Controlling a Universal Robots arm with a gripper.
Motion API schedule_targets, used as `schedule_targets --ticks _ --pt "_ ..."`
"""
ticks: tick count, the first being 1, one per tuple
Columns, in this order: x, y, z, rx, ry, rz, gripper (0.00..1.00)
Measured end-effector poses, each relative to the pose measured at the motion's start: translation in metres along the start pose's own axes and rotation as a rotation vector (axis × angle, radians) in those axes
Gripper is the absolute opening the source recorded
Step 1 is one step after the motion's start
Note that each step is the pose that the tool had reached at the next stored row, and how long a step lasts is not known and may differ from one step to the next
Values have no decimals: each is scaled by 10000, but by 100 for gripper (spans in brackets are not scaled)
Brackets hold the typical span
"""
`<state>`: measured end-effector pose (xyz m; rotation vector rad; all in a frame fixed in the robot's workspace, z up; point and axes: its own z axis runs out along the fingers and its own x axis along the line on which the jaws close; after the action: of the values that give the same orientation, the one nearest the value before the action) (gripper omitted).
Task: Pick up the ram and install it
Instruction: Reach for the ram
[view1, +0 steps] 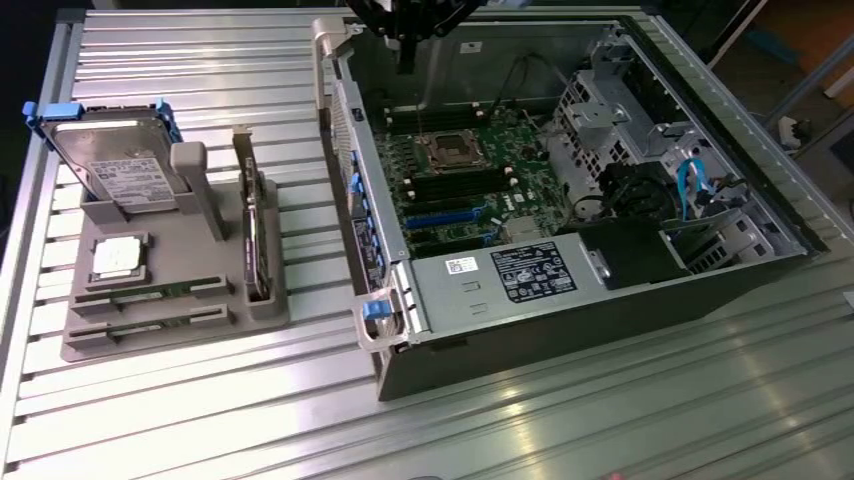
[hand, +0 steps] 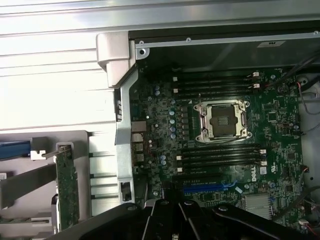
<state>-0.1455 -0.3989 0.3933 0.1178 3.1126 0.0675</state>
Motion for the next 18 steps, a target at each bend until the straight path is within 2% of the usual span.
schedule_targets --ticks 5,18 --pt "107 -8 -2 -2 -1 2 11" --pt "467 -35 -12 -1 -1 1 11"
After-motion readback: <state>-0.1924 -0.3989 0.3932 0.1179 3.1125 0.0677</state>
